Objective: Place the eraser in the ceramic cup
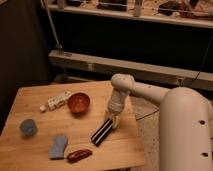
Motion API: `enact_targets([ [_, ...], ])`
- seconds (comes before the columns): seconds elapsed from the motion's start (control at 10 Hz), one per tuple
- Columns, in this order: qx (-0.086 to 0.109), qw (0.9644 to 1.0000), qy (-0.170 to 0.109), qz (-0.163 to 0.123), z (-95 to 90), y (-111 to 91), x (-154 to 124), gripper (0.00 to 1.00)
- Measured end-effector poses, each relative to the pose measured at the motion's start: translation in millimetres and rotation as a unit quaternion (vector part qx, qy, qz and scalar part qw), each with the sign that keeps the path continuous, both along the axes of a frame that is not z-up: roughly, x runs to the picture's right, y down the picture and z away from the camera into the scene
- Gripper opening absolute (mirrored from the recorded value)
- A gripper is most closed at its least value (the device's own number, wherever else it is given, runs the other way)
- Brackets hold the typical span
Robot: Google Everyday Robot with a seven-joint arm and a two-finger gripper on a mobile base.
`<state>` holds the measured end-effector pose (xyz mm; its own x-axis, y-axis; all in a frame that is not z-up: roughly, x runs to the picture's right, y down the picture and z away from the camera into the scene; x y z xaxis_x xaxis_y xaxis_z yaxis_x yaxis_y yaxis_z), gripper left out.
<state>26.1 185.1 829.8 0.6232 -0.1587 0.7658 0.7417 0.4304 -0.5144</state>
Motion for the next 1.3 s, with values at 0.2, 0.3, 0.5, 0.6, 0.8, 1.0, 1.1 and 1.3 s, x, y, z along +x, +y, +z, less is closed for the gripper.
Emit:
enact_targets([
  [0.2,0.018,0.9998,-0.006,-0.01,-5.4,-10.1,-5.4,0.47],
  [0.3,0.026,0.9995,-0.009,-0.015,-8.5,-14.8,-8.4,0.47],
  [0.5,0.044,0.9986,-0.016,-0.022,-15.4,-23.9,-15.1,0.47],
  [0.6,0.052,0.9982,-0.019,-0.024,-18.5,-26.9,-18.0,0.47],
  [0.8,0.069,0.9969,-0.027,-0.029,-27.5,-34.3,-24.8,0.47],
  [1.0,0.082,0.9955,-0.036,-0.032,-36.5,-39.8,-30.8,0.47],
  [1.1,0.09,0.9944,-0.042,-0.036,-43.0,-42.9,-34.1,0.47],
  [1.3,0.1,0.993,-0.047,-0.041,-51.3,-45.3,-37.3,0.47],
])
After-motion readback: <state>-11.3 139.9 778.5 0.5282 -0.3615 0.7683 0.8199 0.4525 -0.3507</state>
